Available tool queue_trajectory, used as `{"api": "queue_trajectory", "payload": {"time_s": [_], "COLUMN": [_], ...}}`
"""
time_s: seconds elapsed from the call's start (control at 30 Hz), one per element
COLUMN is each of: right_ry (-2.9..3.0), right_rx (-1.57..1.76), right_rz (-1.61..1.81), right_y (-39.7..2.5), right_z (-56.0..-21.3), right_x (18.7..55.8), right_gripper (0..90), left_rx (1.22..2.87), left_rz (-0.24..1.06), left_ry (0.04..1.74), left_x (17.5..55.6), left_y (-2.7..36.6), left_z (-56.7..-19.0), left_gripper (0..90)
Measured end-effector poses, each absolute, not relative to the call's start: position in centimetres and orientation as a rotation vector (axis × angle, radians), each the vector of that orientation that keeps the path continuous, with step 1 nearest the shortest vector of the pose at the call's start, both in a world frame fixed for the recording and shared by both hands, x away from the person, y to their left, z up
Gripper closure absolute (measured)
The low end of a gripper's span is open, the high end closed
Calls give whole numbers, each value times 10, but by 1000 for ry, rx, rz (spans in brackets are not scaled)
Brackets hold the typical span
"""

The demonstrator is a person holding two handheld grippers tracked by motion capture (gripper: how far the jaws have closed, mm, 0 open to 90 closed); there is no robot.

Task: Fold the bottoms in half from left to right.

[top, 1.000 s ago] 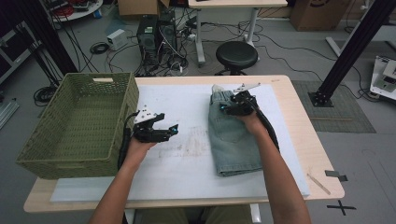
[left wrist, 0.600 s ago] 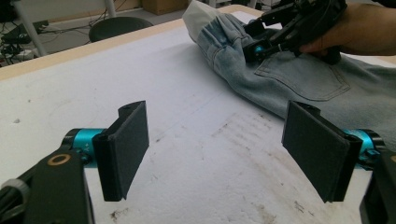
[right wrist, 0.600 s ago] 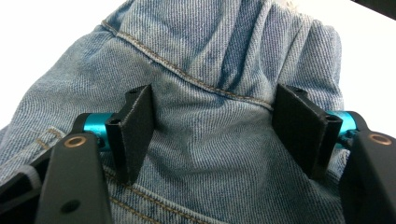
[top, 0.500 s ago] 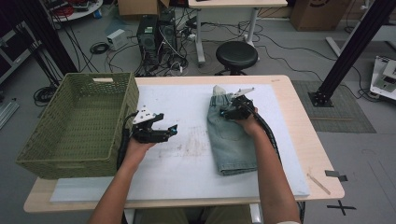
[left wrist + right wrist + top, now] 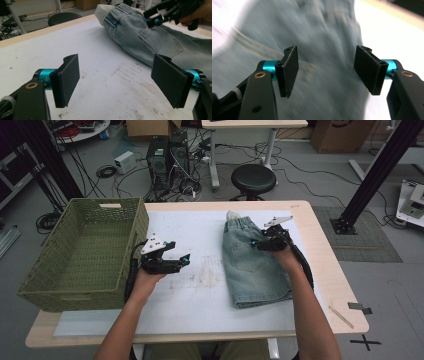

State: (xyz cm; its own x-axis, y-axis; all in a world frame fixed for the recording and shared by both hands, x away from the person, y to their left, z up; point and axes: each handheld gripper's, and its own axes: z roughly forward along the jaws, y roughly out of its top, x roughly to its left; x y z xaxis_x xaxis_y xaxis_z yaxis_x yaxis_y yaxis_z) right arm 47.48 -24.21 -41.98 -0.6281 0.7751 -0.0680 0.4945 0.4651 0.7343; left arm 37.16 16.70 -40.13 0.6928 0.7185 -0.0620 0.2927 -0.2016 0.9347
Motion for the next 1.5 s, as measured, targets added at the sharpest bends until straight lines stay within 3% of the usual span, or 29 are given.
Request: {"api": "queue_trajectory", "payload": {"time_s": [0.33,0.53,0.97,1.27,1.5], "right_ry": [2311,2264,2420,2568,2593], "right_rx": [1154,1106,945,844,770], "right_rz": [978,1055,1107,1016,1128], "right_y": [-248,-244,-210,-193,-194], "right_z": [-440,-420,-426,-444,-440], "right_x": [479,453,368,342,329], "right_gripper": [394,279,265,256,256], "left_rx": [1788,1794,1793,1792,1795], "left_rz": [468,461,465,465,465], "left_ry": [806,804,799,806,808], "left_x": [372,373,368,367,367], "left_y": [167,166,164,161,161], "left_z": [-404,-405,-405,-405,-405], "left_gripper": [230,231,231,231,231]}}
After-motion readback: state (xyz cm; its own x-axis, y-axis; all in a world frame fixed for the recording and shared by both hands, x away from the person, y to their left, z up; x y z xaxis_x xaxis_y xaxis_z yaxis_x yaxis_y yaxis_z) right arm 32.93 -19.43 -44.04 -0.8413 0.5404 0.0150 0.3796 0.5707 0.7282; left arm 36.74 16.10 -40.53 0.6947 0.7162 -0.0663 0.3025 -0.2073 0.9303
